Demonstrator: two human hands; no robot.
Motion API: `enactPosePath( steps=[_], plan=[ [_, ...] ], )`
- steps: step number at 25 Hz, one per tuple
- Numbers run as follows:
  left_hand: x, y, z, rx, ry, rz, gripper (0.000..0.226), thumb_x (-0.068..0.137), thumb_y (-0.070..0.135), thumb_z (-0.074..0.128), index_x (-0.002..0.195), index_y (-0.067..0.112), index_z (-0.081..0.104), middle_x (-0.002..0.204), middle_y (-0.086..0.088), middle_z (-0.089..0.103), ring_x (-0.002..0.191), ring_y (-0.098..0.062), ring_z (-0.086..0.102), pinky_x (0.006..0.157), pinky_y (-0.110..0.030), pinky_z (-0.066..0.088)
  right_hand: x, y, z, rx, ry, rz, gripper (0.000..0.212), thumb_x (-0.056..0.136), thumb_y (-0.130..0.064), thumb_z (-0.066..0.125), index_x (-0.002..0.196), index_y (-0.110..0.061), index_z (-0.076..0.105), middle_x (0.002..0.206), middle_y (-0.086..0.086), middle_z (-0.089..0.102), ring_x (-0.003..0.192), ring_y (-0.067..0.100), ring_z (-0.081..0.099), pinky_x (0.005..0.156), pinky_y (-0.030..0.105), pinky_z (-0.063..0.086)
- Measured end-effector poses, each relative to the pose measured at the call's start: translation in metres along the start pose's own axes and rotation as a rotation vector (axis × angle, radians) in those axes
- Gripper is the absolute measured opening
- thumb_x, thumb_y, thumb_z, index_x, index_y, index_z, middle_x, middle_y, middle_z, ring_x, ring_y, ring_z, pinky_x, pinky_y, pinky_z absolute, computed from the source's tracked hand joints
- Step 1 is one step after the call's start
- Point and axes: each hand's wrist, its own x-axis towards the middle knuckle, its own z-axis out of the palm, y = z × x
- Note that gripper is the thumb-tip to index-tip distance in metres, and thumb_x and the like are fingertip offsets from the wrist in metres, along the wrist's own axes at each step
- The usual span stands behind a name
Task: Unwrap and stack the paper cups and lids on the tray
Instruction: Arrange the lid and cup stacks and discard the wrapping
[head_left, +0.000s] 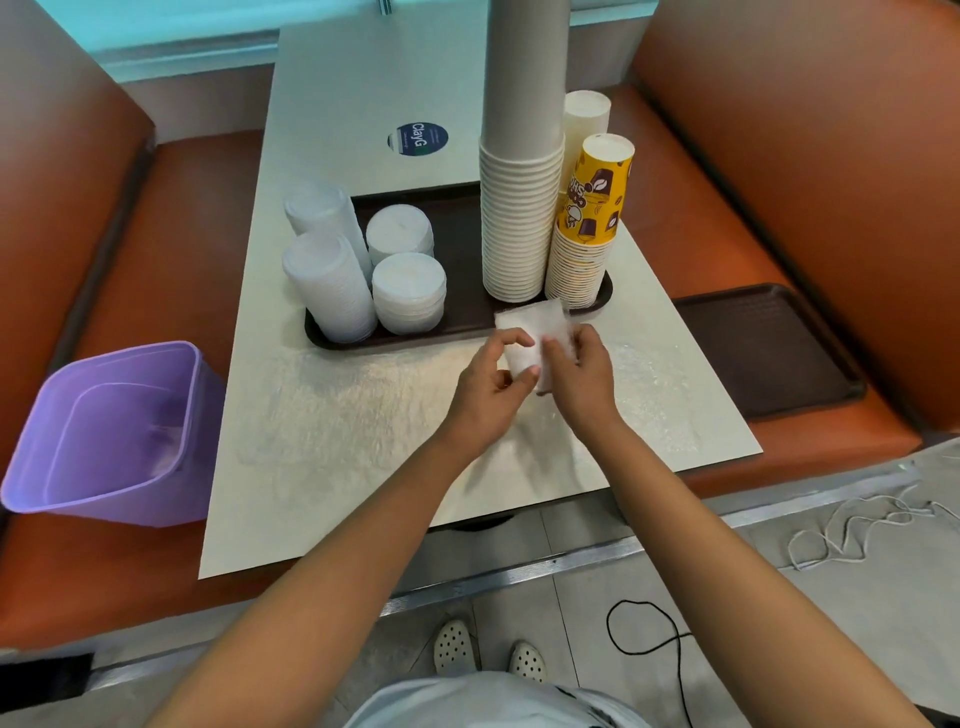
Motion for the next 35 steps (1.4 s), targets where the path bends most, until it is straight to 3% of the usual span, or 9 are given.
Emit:
enactPosePath(
  steps=[3,6,10,14,19,22,25,30,35],
  plan=[
    [0.000,0.006,-0.002,-0.097,0.026,-0.101,0.040,0.087,-0.007,0.055,0.105,0.029,0.056,0.101,-0.003,0.061,0.075,-0.016,0.061,0.069,-0.028,0.051,-0.005,-0.001,-0.009,0.066,-0.123,-0.048,0.040,0.094,-0.005,0.050,0.124,-0.030,0.040,0.123,-0.011,0.042,0.107,0.005,0.047,0.075,0.024,0.054],
    [-0.001,0.014,-0.006,-0.098,0.005,-0.141,0.044,0.088,-0.010,0.053,0.124,0.017,0.053,0.114,-0.005,0.056,0.082,-0.010,0.061,0.063,-0.017,0.052,-0.009,-0.004,-0.023,0.152,-0.290,-0.047,0.040,0.093,0.007,0.047,0.113,-0.027,0.053,0.124,-0.013,0.046,0.102,0.003,0.049,0.070,0.021,0.057],
    [-0.007,0.017,-0.009,-0.065,0.023,-0.155,0.053,0.089,-0.007,0.052,0.135,0.018,0.048,0.114,-0.005,0.056,0.080,-0.013,0.058,0.062,-0.018,0.053,-0.011,-0.008,-0.034,0.033,-0.437,-0.106,0.060,0.093,0.009,0.044,0.118,-0.046,0.047,0.137,-0.019,0.034,0.114,0.003,0.045,0.073,0.014,0.053],
    [-0.021,0.015,-0.018,-0.105,0.033,-0.104,0.059,0.087,-0.012,0.050,0.137,0.021,0.045,0.115,0.001,0.056,0.075,-0.007,0.056,0.062,-0.017,0.049,-0.010,-0.007,-0.027,0.072,-0.598,-0.035,0.047,0.092,0.011,0.044,0.103,-0.030,0.065,0.127,0.005,0.054,0.099,0.022,0.061,0.075,0.022,0.056],
    [-0.037,0.014,-0.053,-0.149,0.026,-0.076,0.068,0.085,-0.016,0.052,0.132,0.033,0.043,0.112,0.026,0.054,0.082,-0.006,0.062,0.072,-0.021,0.050,-0.019,-0.014,0.001,0.074,-0.583,-0.057,0.053,0.086,0.014,0.051,0.110,-0.032,0.060,0.139,0.008,0.045,0.104,0.030,0.059,0.072,0.027,0.056],
    [-0.047,0.016,-0.081,-0.161,0.096,-0.116,0.064,0.084,-0.016,0.052,0.128,0.031,0.048,0.110,0.025,0.056,0.082,0.002,0.065,0.081,-0.023,0.053,-0.026,-0.020,0.029,0.040,-0.669,-0.073,0.075,0.083,0.019,0.048,0.140,-0.029,0.037,0.135,-0.007,0.042,0.092,0.016,0.062,0.070,0.022,0.054],
    [-0.055,0.011,-0.116,-0.256,0.228,-0.165,0.042,0.086,-0.013,0.050,0.114,0.016,0.061,0.099,0.009,0.065,0.085,-0.010,0.065,0.075,-0.023,0.054,-0.032,-0.022,0.065,-0.047,-0.721,-0.105,0.082,0.081,0.021,0.043,0.148,-0.023,0.024,0.124,-0.012,0.047,0.070,0.003,0.057,0.069,0.019,0.048],
    [-0.077,-0.004,-0.197,-0.160,0.225,-0.207,0.036,0.086,-0.011,0.054,0.104,0.019,0.064,0.098,0.011,0.066,0.086,-0.004,0.065,0.080,-0.019,0.054,-0.060,-0.029,0.153,-0.148,-0.863,-0.167,0.081,0.082,0.016,0.044,0.140,-0.037,0.025,0.115,-0.008,0.054,0.073,0.019,0.048,0.071,0.033,0.045],
    [-0.087,-0.044,-0.320,-0.047,0.479,-0.392,0.031,0.091,-0.006,0.047,0.100,0.018,0.066,0.100,-0.002,0.064,0.081,-0.010,0.062,0.059,-0.014,0.051,-0.089,-0.038,0.270,-0.333,-0.860,-0.273,0.070,0.084,0.007,0.054,0.146,-0.014,0.031,0.130,-0.005,0.044,0.061,-0.003,0.049,0.065,0.005,0.041]
  ],
)
